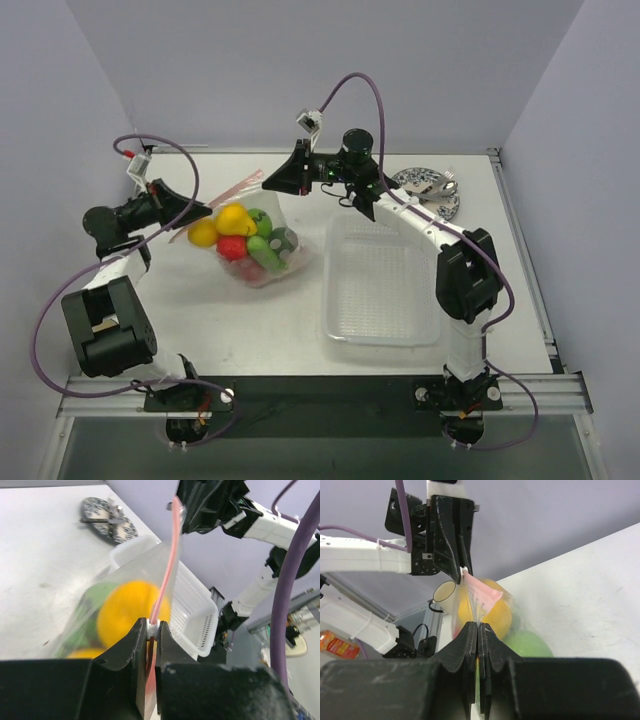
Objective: Open the zip-top bag and remove the fake food
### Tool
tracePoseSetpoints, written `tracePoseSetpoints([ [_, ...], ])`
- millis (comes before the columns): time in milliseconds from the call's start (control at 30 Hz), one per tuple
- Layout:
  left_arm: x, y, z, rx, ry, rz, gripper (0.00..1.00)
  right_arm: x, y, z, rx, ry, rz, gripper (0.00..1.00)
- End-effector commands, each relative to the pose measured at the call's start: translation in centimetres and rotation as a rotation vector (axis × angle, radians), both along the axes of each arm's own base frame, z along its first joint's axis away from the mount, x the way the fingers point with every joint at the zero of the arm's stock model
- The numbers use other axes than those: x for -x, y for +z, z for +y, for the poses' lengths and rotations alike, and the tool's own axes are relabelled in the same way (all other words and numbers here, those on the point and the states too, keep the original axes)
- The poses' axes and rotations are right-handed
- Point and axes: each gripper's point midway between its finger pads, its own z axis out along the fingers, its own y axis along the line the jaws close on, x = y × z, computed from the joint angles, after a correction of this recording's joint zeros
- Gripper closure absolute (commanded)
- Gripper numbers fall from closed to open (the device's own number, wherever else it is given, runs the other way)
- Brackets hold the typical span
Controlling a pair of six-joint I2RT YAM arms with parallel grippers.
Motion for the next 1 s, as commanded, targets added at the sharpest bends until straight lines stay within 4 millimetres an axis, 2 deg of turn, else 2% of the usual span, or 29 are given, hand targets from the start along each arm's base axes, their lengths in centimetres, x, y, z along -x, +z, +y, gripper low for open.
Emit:
tracePoseSetpoints([
  [0, 2.7, -2.4, 6.5, -0.304, 0.091, -0.29, 0.98, -7.3, 8.7, -8.1, -0.166, -0.302, -0.23, 1.0],
  [33, 2.8, -2.4, 7.9, -0.318, 0.141, -0.296, 0.98, -7.8, 8.5, -8.4, -0.17, -0.315, -0.23, 1.0],
  [133, 3.2, -2.7, 9.7, -0.332, 0.209, -0.294, 0.99, -8.7, 7.9, -8.6, -0.173, -0.341, -0.217, 1.0],
  [467, 3.6, -2.6, 11.7, -0.363, 0.284, -0.313, 1.0, -11.4, 4.9, -8.1, -0.144, -0.427, -0.179, 1.0],
  [533, 3.8, -2.6, 11.7, -0.364, 0.292, -0.31, 1.0, -11.6, 4.7, -7.8, -0.144, -0.429, -0.178, 1.0],
  [567, 3.9, -2.7, 11.7, -0.364, 0.292, -0.311, 1.0, -11.8, 3.9, -7.4, -0.131, -0.426, -0.169, 1.0],
  [633, 4.3, -3.1, 11.3, -0.367, 0.29, -0.317, 1.0, -11.8, 4.0, -6.5, -0.122, -0.419, -0.182, 1.0],
  [667, 4.5, -3.3, 11.0, -0.368, 0.288, -0.322, 1.0, -11.9, 3.2, -6.2, -0.104, -0.42, -0.17, 1.0],
  [733, 4.6, -3.4, 10.0, -0.384, 0.254, -0.365, 1.0, -12.2, 3.5, -5.3, -0.104, -0.428, -0.193, 1.0],
  [767, 4.4, -3.2, 9.4, -0.39, 0.229, -0.388, 1.0, -12.6, 3.0, -4.9, -0.101, -0.428, -0.188, 1.0],
  [800, 3.9, -3.1, 8.1, -0.38, 0.173, -0.405, 1.0, -12.6, 3.1, -4.3, -0.106, -0.422, -0.192, 1.0],
  [833, 3.4, -2.4, 7.6, -0.38, 0.147, -0.423, 1.0, -12.9, 3.3, -4.1, -0.108, -0.424, -0.188, 1.0],
  [867, 2.0, 0.1, 7.8, -0.383, 0.16, -0.481, 1.0, -13.6, 3.9, -3.6, -0.117, -0.431, -0.199, 1.0],
  [933, -0.3, 2.5, 8.8, -0.334, 0.19, -0.471, 1.0, -13.8, 4.5, -3.0, -0.124, -0.43, -0.198, 1.0],
  [967, -1.4, 5.7, 9.3, -0.355, 0.202, -0.551, 1.0, -14.1, 5.0, -2.7, -0.132, -0.435, -0.205, 1.0],
])
